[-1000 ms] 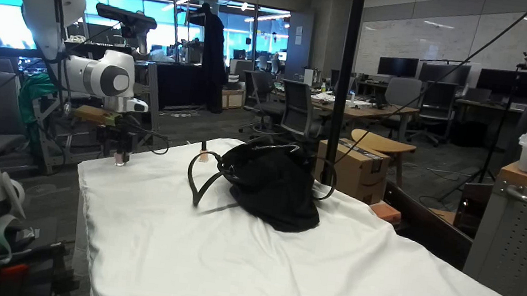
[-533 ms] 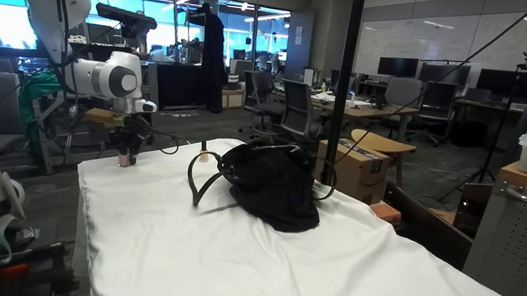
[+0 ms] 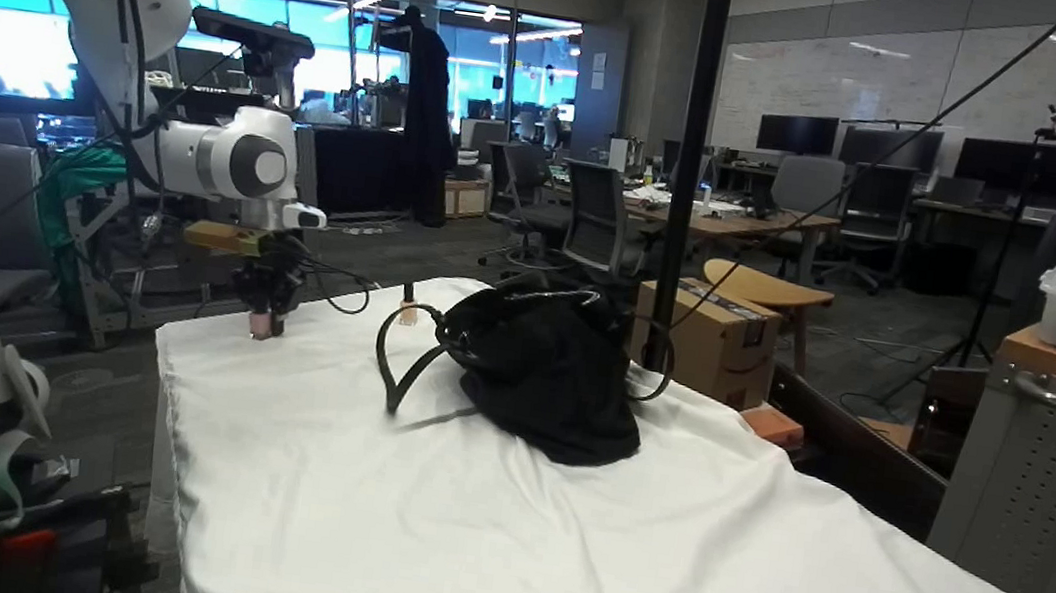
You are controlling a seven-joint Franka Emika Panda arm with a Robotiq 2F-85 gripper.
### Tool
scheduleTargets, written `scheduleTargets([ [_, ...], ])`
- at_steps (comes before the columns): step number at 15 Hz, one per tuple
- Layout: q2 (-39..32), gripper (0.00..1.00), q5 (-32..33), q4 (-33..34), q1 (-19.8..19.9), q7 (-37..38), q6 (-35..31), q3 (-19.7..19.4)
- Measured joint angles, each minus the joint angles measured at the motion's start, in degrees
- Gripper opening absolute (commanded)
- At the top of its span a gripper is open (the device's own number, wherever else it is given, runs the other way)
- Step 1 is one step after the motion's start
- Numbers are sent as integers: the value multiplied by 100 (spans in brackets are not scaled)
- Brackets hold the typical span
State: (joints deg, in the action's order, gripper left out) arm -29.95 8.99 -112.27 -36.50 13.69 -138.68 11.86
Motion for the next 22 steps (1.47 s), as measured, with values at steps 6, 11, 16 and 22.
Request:
scheduleTargets([
  [6, 43, 15, 129, 87, 252, -68, 526, -184],
  [11, 125, 15, 212, 254, 801, -375, 854, -246],
  [16, 171, 15, 214, 595, 1353, -715, 1036, -333],
  [22, 228, 15, 214, 1139, 1836, -923, 1203, -528],
])
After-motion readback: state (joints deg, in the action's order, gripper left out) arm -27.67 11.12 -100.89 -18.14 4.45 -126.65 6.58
